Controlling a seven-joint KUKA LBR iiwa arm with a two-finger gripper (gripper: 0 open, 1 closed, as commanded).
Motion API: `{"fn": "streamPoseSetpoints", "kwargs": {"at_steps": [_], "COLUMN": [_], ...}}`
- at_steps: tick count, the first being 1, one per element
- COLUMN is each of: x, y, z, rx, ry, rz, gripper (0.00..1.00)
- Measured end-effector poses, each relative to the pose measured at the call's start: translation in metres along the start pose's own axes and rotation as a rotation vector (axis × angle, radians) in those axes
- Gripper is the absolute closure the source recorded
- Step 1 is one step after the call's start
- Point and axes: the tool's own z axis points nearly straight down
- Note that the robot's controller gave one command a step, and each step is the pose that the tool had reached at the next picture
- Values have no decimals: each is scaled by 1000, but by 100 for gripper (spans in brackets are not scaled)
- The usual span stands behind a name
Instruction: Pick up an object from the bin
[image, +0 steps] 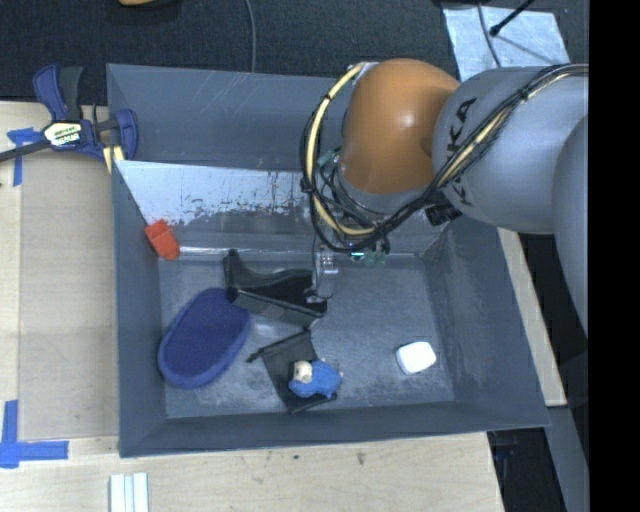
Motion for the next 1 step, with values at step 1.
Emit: {"fn": "streamPoseSetpoints", "kwargs": {"at_steps": [1], "x": [-3], "y": [16], "z": [82], "rx": [-2], "ry": [-6], "rz": [126], "gripper": [0]}}
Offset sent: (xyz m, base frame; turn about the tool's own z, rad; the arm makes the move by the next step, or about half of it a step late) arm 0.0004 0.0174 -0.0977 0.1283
